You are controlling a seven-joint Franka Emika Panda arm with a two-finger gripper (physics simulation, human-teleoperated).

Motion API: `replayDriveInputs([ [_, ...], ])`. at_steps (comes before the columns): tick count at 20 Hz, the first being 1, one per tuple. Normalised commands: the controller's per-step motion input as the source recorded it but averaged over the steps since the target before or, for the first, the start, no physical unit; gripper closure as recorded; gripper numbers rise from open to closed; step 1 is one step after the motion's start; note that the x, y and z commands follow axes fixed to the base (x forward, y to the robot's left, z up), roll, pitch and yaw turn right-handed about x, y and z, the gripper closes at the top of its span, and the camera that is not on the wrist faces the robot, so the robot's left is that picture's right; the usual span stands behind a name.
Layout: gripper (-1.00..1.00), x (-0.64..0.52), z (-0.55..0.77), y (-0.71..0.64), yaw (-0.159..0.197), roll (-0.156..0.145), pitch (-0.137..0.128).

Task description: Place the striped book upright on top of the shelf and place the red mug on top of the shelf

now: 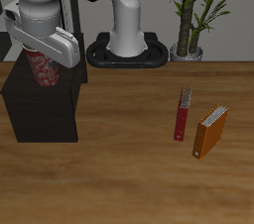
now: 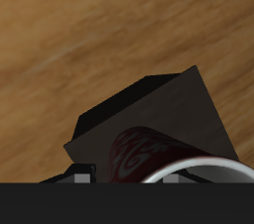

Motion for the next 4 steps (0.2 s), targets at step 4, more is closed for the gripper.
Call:
replayDriveInputs([
  [4, -1.00, -0.01, -0.03, -0.01, -0.025, -0.016, 0.008],
])
